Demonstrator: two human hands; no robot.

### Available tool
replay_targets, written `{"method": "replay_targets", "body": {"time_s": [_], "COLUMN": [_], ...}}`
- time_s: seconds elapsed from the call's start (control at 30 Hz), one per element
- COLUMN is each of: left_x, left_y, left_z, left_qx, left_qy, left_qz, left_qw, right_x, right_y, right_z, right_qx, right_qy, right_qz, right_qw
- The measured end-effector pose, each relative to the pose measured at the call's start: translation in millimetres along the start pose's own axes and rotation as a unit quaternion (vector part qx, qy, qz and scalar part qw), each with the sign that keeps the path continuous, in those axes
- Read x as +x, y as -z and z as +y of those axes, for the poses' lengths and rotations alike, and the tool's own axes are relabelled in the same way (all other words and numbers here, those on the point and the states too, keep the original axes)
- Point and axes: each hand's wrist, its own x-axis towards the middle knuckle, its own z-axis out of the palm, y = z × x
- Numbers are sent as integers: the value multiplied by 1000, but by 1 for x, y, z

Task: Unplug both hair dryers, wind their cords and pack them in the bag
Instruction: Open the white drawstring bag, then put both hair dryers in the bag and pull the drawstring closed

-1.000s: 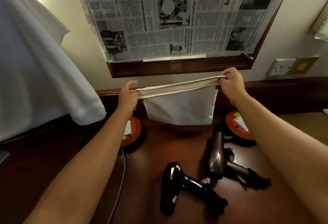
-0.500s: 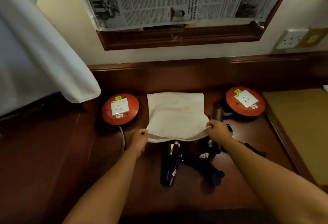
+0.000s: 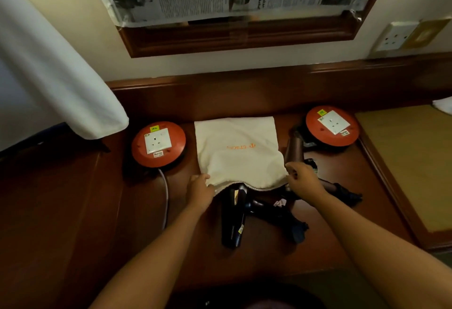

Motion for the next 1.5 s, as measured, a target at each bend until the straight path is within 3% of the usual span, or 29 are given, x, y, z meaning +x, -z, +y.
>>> {"method": "replay_targets", "body": {"time_s": [0.17, 0.33, 0.5, 0.7, 0.9, 1.2, 1.33, 1.5], "left_x": [-11, -27, -51, -63, -62, -58, -61, -62], "left_y": [-16, -50, -101, -163, -198, -216, -220, -223], "left_z": [36, 70, 98, 108, 112, 120, 120, 121], "left_qx": [20, 10, -4, -43, -145, -164, -169, -180], "left_qy": [-63, -74, -46, 35, 73, 72, 66, 64], "left_qz": [-21, -58, -94, -89, -31, 10, 12, -2], "left_qw": [998, 995, 994, 994, 986, 984, 983, 982], "right_x": [-3, -5, 10, 33, 56, 58, 61, 55], "right_y": [19, 43, 61, 67, 54, 38, 34, 25], "right_z": [32, 66, 95, 116, 120, 132, 139, 141], "right_qx": [32, 58, 68, 146, 151, 189, 110, 40], "right_qy": [-21, -75, -110, -96, -72, 13, 37, 43], "right_qz": [22, 19, -66, -183, -142, -204, -239, -170], "right_qw": [999, 995, 989, 968, 976, 960, 964, 984]}}
